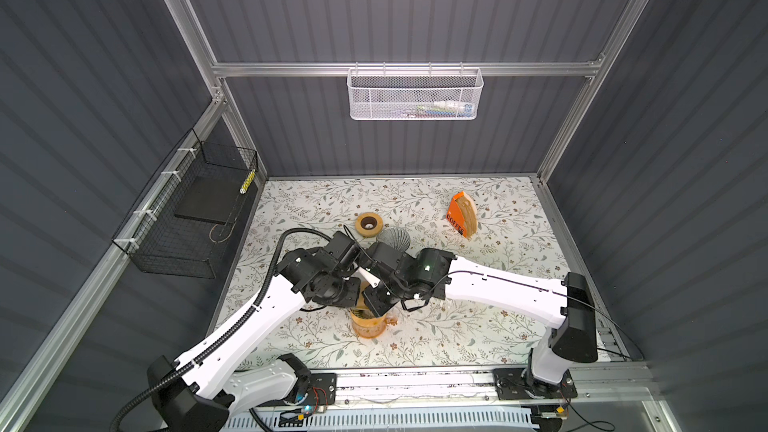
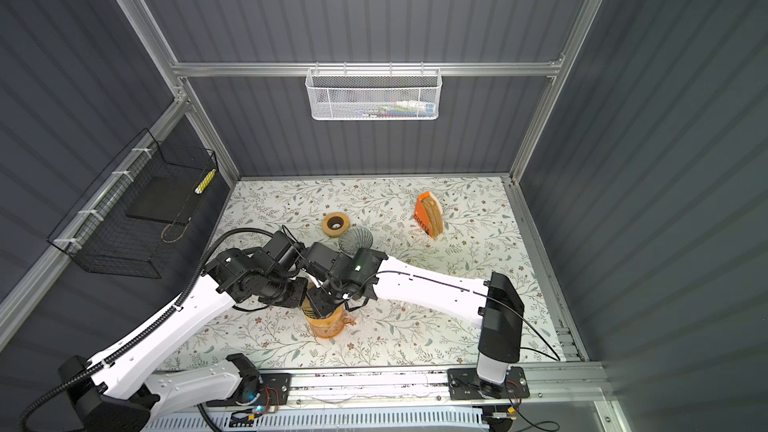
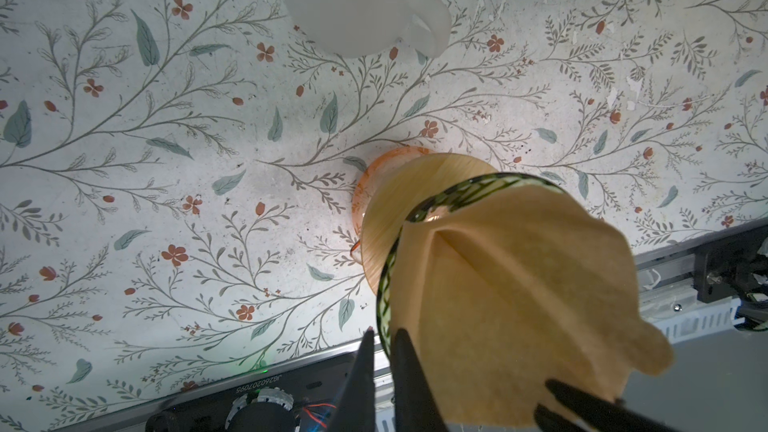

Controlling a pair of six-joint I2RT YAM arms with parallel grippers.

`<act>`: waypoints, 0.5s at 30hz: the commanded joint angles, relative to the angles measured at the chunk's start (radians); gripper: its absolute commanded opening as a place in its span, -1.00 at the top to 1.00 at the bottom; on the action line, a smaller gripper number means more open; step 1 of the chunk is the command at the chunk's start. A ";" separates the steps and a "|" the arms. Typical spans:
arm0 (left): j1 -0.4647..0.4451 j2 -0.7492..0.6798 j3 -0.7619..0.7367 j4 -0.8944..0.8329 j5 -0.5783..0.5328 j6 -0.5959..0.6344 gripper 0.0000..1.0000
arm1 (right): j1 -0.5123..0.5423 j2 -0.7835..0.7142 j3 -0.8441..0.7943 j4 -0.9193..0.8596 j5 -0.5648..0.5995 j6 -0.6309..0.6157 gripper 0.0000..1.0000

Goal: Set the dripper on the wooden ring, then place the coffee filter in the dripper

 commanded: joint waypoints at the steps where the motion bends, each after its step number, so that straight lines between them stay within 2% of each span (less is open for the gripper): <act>1: -0.004 -0.015 0.017 0.020 0.016 0.000 0.75 | 0.011 -0.005 -0.030 -0.041 -0.021 0.016 0.78; 15: -0.004 -0.037 0.014 0.029 0.007 -0.005 0.75 | 0.017 -0.011 -0.084 -0.001 -0.028 0.048 0.78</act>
